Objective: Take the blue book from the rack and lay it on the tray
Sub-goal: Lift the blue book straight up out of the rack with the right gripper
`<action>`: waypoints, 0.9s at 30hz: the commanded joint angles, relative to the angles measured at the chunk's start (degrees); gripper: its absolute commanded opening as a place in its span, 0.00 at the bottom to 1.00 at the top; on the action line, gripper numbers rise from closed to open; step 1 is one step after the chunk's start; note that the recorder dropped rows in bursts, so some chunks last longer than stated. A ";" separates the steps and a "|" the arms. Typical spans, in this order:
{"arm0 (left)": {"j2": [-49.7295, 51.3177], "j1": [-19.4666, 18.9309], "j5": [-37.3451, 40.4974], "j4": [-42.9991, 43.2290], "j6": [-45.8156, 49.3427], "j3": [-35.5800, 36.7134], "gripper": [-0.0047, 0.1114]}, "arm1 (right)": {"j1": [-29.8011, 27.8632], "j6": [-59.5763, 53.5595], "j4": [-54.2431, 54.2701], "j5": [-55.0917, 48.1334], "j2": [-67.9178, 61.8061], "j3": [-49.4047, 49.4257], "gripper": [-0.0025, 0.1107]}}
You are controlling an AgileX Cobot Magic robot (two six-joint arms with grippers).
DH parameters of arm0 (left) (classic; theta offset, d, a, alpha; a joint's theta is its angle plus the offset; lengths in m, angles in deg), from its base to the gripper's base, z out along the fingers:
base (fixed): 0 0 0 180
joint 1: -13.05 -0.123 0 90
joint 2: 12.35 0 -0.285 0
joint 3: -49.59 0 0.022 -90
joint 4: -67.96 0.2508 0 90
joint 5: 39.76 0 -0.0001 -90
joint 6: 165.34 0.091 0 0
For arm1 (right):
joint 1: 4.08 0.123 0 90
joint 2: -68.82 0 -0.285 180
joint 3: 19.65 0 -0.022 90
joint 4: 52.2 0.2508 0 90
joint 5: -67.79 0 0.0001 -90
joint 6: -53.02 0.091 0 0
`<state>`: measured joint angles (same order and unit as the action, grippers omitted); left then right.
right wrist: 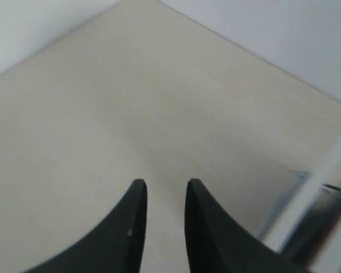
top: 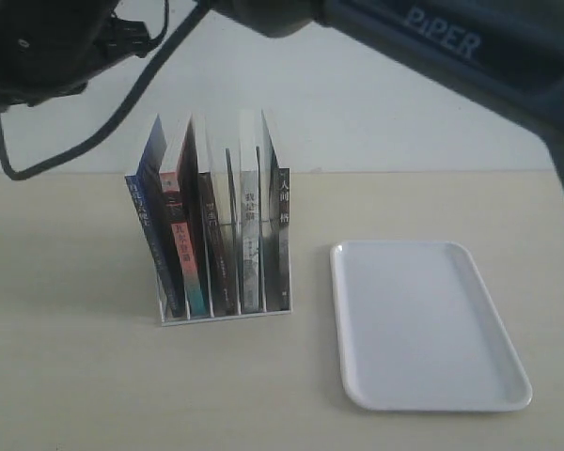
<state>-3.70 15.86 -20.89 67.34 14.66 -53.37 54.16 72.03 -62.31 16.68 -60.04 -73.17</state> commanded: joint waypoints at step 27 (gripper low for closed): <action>-0.43 -0.19 -0.82 0.05 0.36 0.18 0.08 | -3.72 13.59 -8.54 -6.52 -6.41 -0.28 0.41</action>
<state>-3.70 15.86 -20.89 67.34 14.66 -53.37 51.10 85.13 -70.66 10.26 -66.61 -73.17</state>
